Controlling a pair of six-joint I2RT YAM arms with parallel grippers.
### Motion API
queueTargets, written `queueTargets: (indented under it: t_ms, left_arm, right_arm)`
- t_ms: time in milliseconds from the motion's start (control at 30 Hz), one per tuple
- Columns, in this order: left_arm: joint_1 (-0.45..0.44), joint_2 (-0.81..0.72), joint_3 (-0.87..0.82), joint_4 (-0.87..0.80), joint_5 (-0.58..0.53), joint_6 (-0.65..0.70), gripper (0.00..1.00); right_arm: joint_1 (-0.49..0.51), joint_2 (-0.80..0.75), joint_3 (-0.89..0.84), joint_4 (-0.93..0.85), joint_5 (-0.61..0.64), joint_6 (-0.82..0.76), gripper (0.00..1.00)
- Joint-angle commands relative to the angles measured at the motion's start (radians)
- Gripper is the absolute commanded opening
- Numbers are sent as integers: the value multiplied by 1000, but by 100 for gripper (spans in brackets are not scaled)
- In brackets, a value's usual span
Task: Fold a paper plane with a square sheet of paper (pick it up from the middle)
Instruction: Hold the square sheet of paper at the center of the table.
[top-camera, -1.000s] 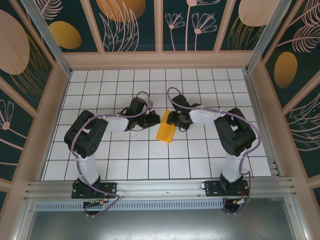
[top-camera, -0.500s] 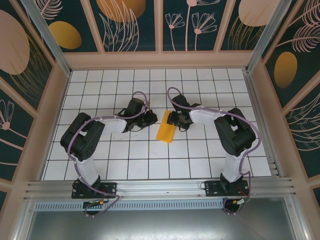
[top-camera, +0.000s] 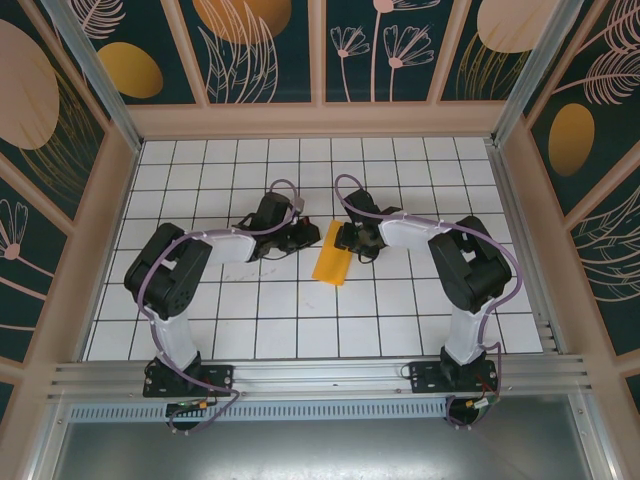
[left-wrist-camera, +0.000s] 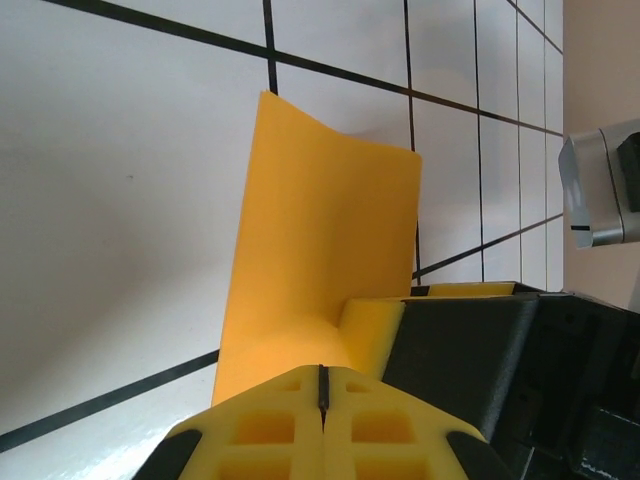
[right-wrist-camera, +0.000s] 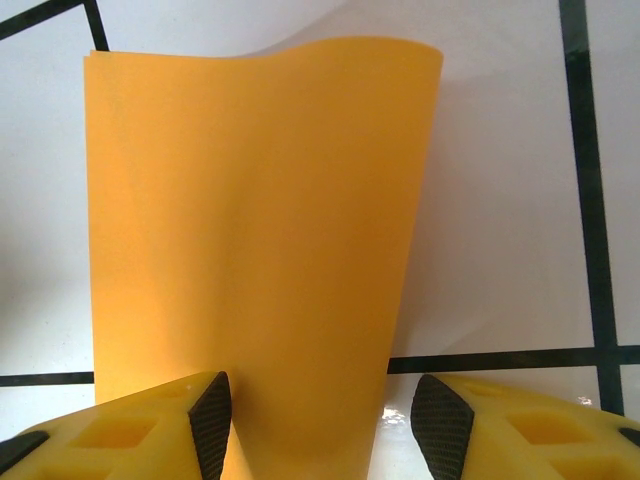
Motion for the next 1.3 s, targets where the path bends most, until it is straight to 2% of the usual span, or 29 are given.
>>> queueTargets:
  t_ms: [0,267,600,933,1133,1267]
  left_arm:
    - [-6,36,53,-33,36,36,0]
    - [-31,108,135,-118,35,76,0]
    - [-42,148,142,-129,23,81,0]
    - [-57,191,156,-222,-63,116,0]
    - [-61,199,135,-229,-84,122,0]
    - [-61,200,125,-230,-88,122,0]
  right_arm:
    - [-6,117,-55,-16,-9,-9,58]
    - [-6,119,-54,-18,-7,-9,59]
    - [-5,115,-58,-21,-6,-8,59]
    - [-1,111,-52,-21,-6,-7,59]
    - [-3,96,-16,-22,-18,-7,63]
    - [-19,26,19,-13,-24,-10,68]
